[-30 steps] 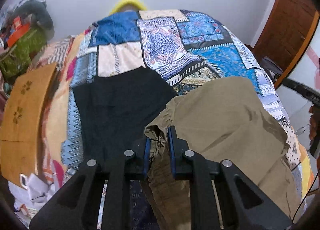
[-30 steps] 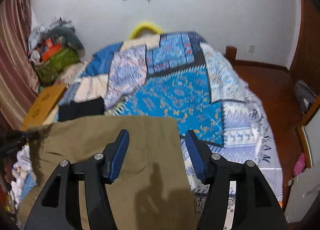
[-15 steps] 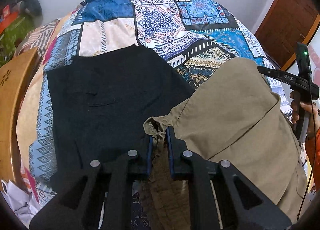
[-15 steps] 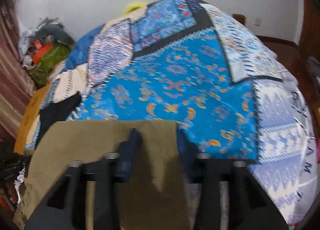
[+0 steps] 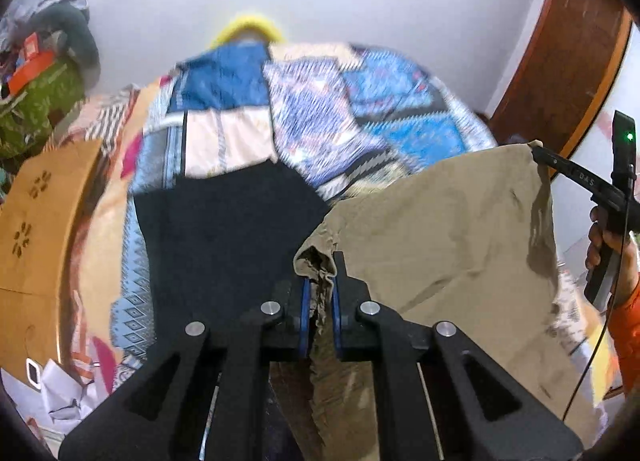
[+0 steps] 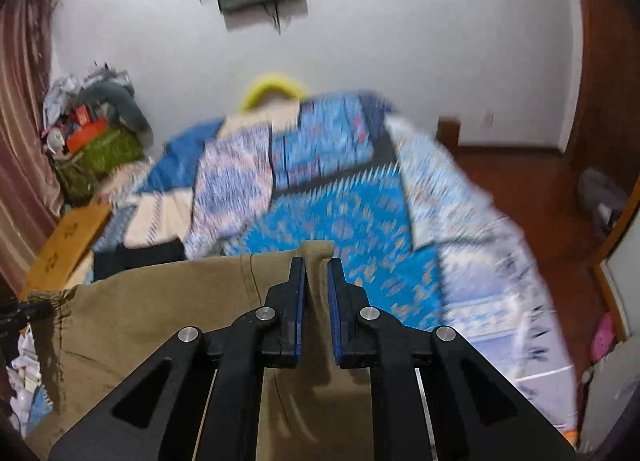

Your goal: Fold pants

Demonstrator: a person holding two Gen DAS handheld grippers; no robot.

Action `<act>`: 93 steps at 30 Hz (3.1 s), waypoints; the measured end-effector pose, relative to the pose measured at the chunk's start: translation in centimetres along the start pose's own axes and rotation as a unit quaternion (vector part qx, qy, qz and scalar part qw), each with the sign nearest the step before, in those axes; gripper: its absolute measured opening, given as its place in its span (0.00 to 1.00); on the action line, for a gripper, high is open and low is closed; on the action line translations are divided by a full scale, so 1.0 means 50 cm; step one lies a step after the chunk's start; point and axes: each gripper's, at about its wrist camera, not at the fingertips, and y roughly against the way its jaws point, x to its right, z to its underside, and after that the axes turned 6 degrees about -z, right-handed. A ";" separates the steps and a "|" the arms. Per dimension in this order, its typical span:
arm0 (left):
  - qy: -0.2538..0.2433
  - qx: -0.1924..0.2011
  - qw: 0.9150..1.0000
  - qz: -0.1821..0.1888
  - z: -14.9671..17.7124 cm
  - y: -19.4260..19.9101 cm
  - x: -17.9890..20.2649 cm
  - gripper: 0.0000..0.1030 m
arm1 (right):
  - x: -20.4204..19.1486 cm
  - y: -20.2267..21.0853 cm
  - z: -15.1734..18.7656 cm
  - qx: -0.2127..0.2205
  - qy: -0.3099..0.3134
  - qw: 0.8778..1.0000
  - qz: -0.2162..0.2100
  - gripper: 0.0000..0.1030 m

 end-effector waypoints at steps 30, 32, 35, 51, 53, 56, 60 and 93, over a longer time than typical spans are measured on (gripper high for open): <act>-0.094 0.024 0.995 0.009 0.316 0.302 0.096 0.13 | -0.062 0.414 0.315 -0.026 -0.024 0.999 -0.018 0.10; -0.092 0.024 0.995 0.010 0.339 0.310 0.092 0.15 | -0.064 0.416 0.344 -0.038 -0.033 0.998 -0.022 0.10; -0.093 0.019 0.995 0.005 0.366 0.316 0.086 0.18 | -0.068 0.421 0.389 -0.054 -0.036 0.998 -0.019 0.11; -0.086 0.019 0.994 -0.064 0.438 0.382 0.049 0.51 | -0.123 0.515 0.468 -0.047 -0.024 0.999 -0.002 0.19; -0.091 0.039 0.993 -0.063 0.423 0.402 0.059 0.67 | -0.135 0.523 0.456 -0.038 -0.018 0.999 -0.009 0.28; -0.121 0.057 0.989 -0.067 0.404 0.416 0.093 0.87 | -0.160 0.521 0.437 -0.028 -0.002 0.999 -0.023 0.49; -0.179 0.057 0.980 -0.069 0.397 0.395 0.145 0.94 | -0.204 0.491 0.424 -0.037 0.031 0.998 -0.041 0.63; -0.312 0.072 0.938 -0.132 0.402 0.330 0.198 0.23 | -0.338 0.392 0.422 -0.092 0.121 0.980 -0.130 0.05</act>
